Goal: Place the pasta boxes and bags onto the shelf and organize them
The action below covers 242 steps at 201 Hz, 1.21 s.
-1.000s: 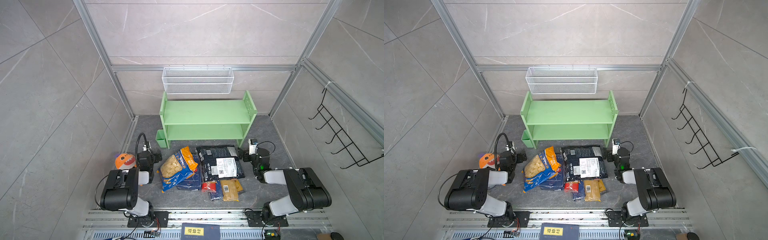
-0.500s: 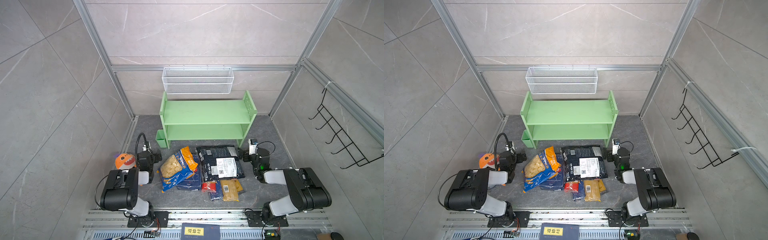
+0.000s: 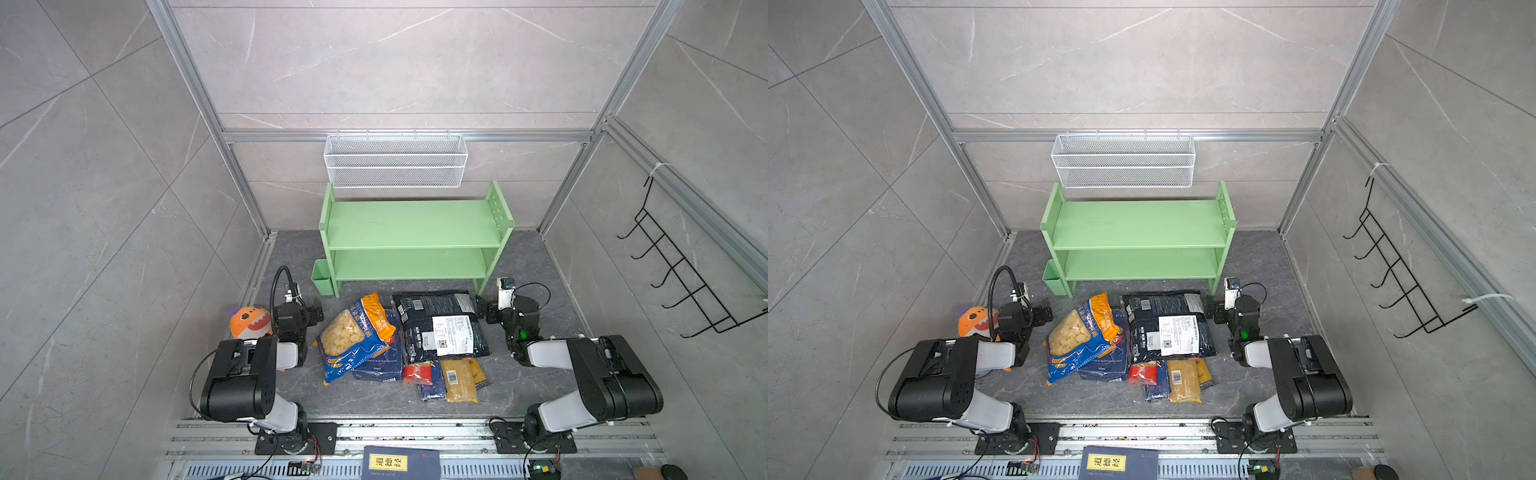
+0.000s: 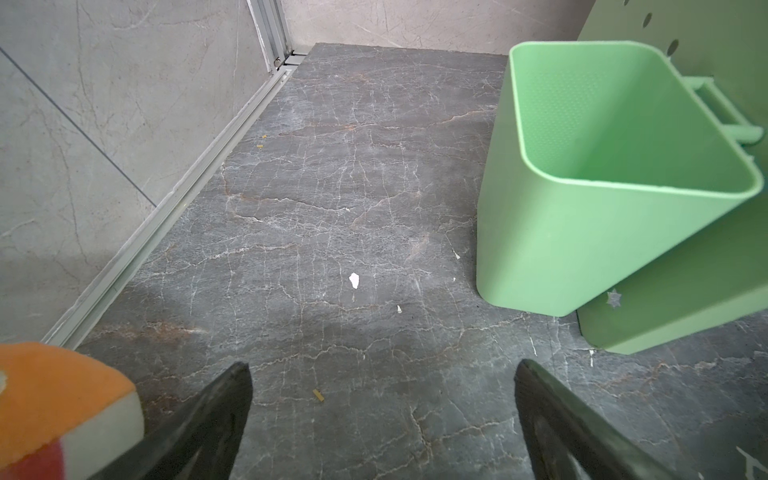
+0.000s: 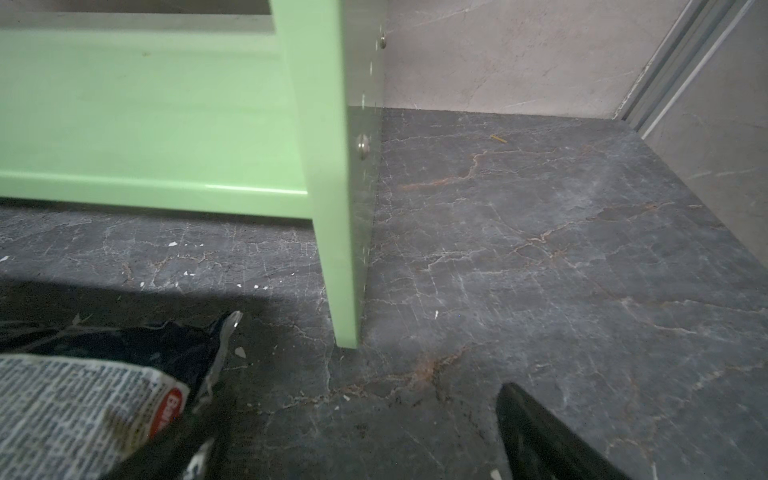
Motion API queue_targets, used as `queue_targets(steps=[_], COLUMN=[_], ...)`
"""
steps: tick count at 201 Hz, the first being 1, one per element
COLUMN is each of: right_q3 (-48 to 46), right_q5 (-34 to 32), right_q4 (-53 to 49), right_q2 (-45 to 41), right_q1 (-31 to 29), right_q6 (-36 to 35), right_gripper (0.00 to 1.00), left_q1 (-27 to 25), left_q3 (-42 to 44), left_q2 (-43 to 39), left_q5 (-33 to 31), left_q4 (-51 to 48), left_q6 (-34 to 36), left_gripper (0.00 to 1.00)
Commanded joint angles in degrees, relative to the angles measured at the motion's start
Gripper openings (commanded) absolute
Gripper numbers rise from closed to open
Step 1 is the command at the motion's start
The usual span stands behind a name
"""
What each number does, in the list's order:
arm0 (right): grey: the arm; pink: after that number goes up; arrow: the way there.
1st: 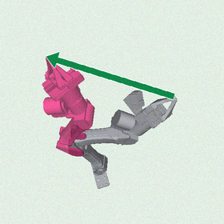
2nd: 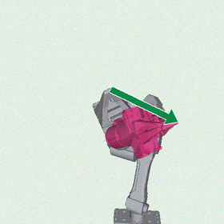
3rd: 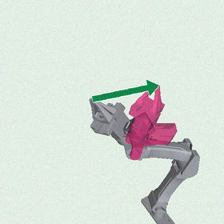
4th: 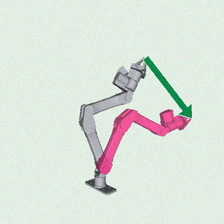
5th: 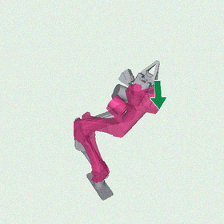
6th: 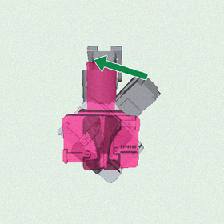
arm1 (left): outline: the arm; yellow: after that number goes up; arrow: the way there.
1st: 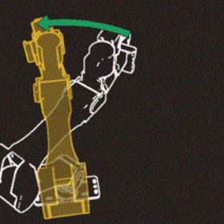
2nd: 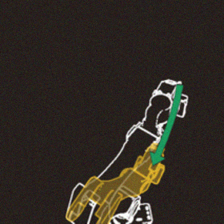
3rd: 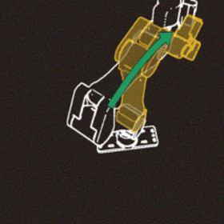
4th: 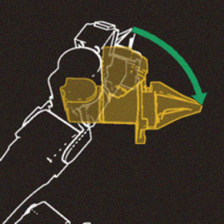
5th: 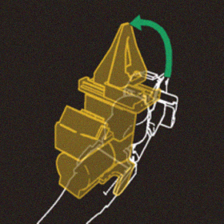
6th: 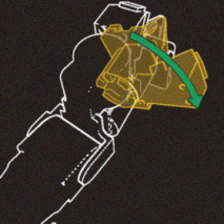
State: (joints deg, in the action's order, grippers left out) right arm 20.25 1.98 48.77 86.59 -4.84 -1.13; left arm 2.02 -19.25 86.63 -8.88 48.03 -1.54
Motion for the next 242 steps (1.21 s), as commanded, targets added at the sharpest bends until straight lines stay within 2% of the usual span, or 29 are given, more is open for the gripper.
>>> queue_targets(steps=[1,65,77,105,115,128,146,163,171,202,215,242], right_q3=[0.58,0.76,1.88,7.23,9.78,14.09,23.12,28.16,29.04,26.78,25.49,22.09], right_q5=[0.3,-0.85,-2.19,-11.11,-14.51,-18.36,-23.93,-23.6,-21.16,-10.58,-8.2,-2.45], right_q4=[0.95,1.01,-2.22,-18.24,-24.58,-34.2,-53.65,-64.56,-67.41,-71.51,-73.29,-74.54], right_q2=[0.34,0.17,-1.73,-8.11,-9.62,-11.21,-12.63,-13.81,-14.64,-19.52,-20.83,-24.27], right_q1=[0.16,0.1,-0.91,-4.27,-5.62,-6.62,-7.46,-8.05,-8.01,-8.1,-8.4,-8.58], right_q6=[-0.28,-0.24,-0.85,0.45,2.49,7.48,17.7,22.68,23.4,26.2,27.29,28.67], right_gripper=[0.99,0.99,0.99,0.99,0.99,0.99,0.99,0.99,0.99,0.99,0.99,0.99], left_q1=[0.36,0.4,0.43,0.23,-0.14,-1.55,-3.91,-5.87,-7.52,-17.93,-22.7,-28.85], left_q3=[-1.13,-1.1,-1.2,-6.37,-7.48,-7.87,-10.46,-13.47,-14.96,-20.65,-22.4,-25.85], left_q2=[-0.37,-0.4,-0.54,-6.18,-7.52,-9.43,-12.78,-15.92,-17.0,-18.75,-19.57,-22.09], left_q5=[-0.04,-0.1,0.07,-0.8,-1.31,-2.74,-6.77,-7.15,-7.37,-9.57,-9.81,-8.65], left_q4=[1.4,1.46,1.72,-12.49,-14.79,-16.33,-21.81,-27.77,-30.48,-41.1,-44.96,-51.75], left_q6=[-0.4,-0.34,0.11,-0.25,0.05,0.95,-0.07,-3.35,-4.5,-6.94,-8.4,-14.91], left_gripper=[1.0,1.0,1.0,1.0,1.0,1.0,1.0,1.0,1.0,1.0,1.0,1.0])
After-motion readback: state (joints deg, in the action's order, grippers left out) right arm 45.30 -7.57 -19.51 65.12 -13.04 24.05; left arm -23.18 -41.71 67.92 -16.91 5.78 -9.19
